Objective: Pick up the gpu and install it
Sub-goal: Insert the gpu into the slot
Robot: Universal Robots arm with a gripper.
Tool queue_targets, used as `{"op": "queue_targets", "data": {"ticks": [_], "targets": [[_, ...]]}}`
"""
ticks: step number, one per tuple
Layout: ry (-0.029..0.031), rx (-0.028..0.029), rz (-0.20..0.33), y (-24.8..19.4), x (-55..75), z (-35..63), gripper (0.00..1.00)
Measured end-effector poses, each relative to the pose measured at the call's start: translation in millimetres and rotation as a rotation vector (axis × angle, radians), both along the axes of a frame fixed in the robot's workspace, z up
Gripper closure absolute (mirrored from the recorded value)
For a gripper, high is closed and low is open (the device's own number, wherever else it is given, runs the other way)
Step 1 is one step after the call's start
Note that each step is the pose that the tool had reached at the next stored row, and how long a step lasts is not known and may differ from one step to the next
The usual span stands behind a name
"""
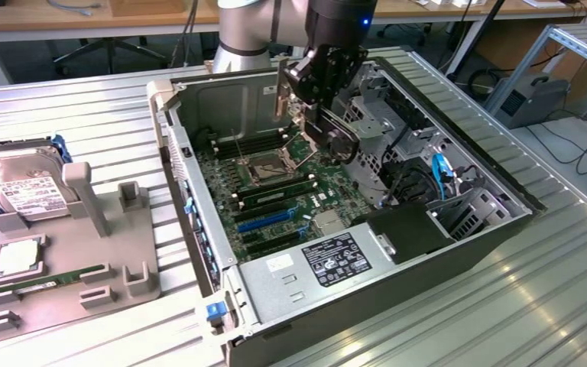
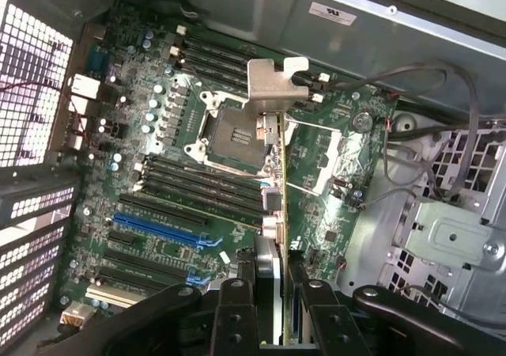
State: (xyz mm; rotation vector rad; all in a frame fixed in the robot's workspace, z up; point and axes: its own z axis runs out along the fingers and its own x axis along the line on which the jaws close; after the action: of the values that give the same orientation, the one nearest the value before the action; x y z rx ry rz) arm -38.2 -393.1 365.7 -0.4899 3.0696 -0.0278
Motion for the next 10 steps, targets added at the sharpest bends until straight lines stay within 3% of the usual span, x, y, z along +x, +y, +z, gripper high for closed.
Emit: {"op": "queue_targets", "data": {"ticks": [10], "targets": [[0.0,-0.0004,0.091,0.0,0.0,0.0,0.73]]}}
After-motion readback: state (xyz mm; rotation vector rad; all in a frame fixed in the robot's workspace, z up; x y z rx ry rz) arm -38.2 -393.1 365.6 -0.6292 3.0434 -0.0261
